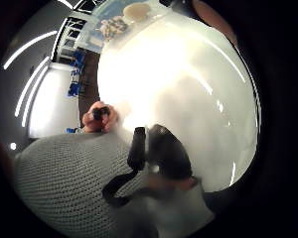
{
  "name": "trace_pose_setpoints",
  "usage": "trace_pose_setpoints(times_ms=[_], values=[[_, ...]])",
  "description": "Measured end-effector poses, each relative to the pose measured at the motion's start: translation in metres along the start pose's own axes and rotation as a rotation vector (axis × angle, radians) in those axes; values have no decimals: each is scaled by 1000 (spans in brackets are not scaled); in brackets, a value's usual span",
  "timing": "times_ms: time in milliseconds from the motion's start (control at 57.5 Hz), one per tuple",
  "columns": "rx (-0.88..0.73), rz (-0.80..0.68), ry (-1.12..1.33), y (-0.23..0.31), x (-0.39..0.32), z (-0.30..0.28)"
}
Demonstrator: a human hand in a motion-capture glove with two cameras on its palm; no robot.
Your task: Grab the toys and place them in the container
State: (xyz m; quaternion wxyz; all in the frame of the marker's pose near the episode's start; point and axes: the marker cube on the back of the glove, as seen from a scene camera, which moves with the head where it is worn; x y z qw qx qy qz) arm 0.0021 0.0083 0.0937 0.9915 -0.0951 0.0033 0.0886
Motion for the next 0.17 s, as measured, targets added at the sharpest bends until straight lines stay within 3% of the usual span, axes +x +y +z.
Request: trace_pose_setpoints(times_ms=[174], values=[[20, 23, 37, -5, 3, -1]])
